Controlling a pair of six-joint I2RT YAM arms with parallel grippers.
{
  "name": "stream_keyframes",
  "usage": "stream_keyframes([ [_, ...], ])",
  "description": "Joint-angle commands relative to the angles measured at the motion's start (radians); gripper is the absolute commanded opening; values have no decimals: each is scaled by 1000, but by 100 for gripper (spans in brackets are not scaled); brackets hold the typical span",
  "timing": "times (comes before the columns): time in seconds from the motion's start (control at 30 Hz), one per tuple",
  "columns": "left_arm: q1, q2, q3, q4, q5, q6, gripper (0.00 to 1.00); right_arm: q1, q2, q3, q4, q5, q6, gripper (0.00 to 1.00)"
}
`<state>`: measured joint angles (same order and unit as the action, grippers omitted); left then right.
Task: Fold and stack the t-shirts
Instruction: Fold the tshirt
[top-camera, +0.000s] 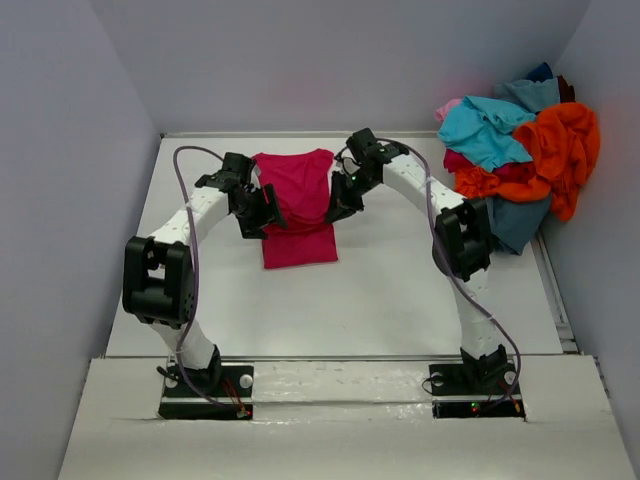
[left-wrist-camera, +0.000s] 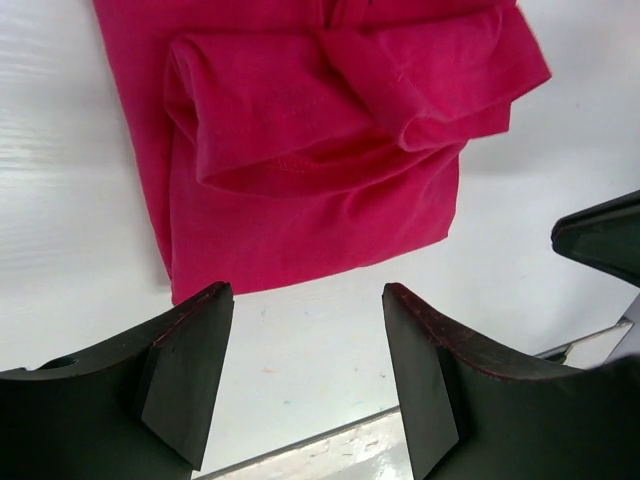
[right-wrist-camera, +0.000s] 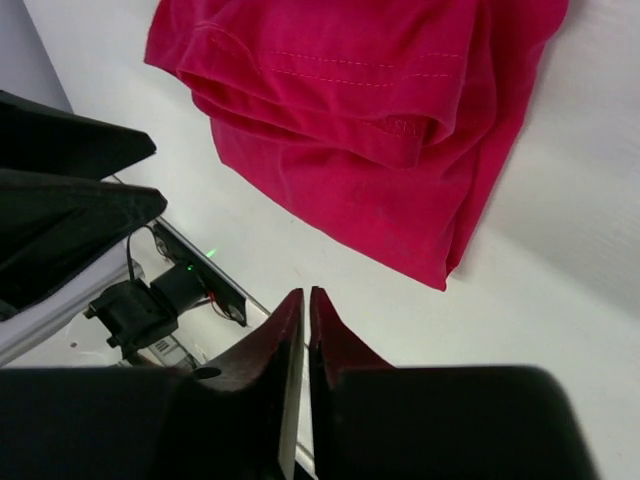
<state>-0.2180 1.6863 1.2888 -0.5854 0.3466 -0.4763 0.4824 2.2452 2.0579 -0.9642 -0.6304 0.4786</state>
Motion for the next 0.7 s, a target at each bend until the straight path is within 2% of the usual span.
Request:
stream_keyframes([
  [0.0, -38, 9, -25, 19, 35, -1, 72, 28, 40, 8, 30, -9, 3, 8],
  [0.67, -67, 216, 159, -7, 0, 16, 72, 38, 212, 166, -22, 11, -12, 8],
])
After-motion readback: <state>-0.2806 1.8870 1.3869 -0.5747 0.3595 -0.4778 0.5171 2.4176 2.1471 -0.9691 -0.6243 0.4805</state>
